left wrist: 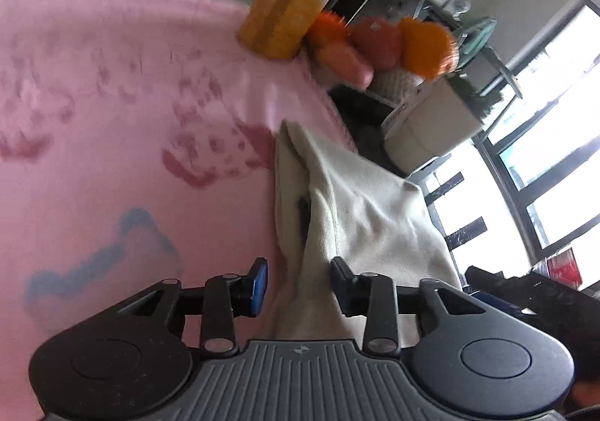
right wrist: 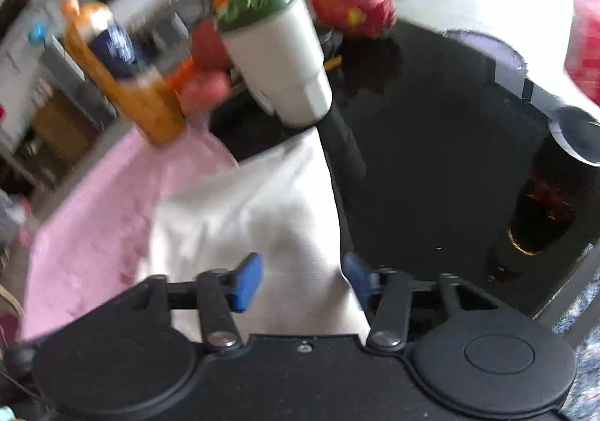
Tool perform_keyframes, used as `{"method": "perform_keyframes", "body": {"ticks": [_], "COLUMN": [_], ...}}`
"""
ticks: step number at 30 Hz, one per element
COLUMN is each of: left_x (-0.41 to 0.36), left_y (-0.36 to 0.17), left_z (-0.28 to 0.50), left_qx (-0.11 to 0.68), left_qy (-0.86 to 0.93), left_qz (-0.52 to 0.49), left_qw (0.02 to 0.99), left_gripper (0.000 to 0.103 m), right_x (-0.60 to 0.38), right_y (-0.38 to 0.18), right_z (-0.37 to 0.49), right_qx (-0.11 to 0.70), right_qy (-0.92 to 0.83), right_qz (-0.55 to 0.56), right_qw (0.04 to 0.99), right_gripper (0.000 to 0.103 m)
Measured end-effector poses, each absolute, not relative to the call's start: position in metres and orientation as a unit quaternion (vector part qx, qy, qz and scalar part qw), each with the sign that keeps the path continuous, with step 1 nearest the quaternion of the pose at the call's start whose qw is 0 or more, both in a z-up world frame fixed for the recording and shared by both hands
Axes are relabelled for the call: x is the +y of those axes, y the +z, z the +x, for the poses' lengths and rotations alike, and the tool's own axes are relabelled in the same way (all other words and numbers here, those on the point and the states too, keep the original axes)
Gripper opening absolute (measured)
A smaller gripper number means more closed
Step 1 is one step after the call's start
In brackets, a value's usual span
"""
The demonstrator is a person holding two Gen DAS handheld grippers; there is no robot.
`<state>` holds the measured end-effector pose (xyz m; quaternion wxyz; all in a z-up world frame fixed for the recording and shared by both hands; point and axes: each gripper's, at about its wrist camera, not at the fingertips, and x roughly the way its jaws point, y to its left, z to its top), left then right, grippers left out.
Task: Fold clothes
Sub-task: 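Lower the folded sweatshirt onto the towel and open both grippers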
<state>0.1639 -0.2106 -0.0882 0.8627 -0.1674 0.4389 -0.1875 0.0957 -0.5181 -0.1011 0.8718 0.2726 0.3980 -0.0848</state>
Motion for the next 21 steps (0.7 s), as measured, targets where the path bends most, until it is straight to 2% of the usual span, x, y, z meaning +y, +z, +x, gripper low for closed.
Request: {"method": "perform_keyframes", "body": {"ticks": [2,4,5,6,9,12,15,19,21], "left_x": [-0.21,-0.217,-0.224,-0.23,-0.249,-0.243,-0.237,-0.227,-0.224], "left_y": [-0.076,-0.064,-0.059,-0.062,-0.071,-0.082,-0.094,-0.102,-0.096], "left_z": [0.156,0.149,0.147,0.147,0.147,0.137,0.126,0.112,0.106], "left_qx": [0.415,0.396,0.391,0.396,0.412,0.435,0.456,0.48,0.48], "left_qy": [-0.194,-0.209,-0.218,-0.227,-0.25,-0.247,-0.244,-0.238,-0.231], "left_qz": [-0.141,-0.117,-0.105,-0.099,-0.08,-0.069,-0.059,-0.044,-0.035], "left_qw": [0.877,0.886,0.888,0.884,0.872,0.863,0.854,0.843,0.846], "left_gripper": [0.026,0.018,0.018,0.018,0.018,0.018,0.018,0.015,0.014], "right_x": [-0.521,-0.522,-0.522,-0.523,-0.524,-0.53,-0.535,-0.524,-0.516], "right_y": [-0.095,-0.089,-0.09,-0.094,-0.108,-0.135,-0.149,-0.14,-0.133], "right_z": [0.079,0.063,0.058,0.058,0.058,0.071,0.067,0.045,0.033], "right_qx": [0.373,0.347,0.341,0.341,0.352,0.412,0.449,0.441,0.429], "right_qy": [-0.098,-0.112,-0.11,-0.101,-0.077,-0.069,-0.078,-0.118,-0.134], "right_qz": [0.303,0.334,0.351,0.368,0.414,0.436,0.444,0.412,0.396], "right_qw": [0.871,0.869,0.865,0.859,0.836,0.797,0.771,0.788,0.801], "right_gripper": [0.057,0.053,0.032,0.007,0.005,0.005,0.001,0.001,0.007]}}
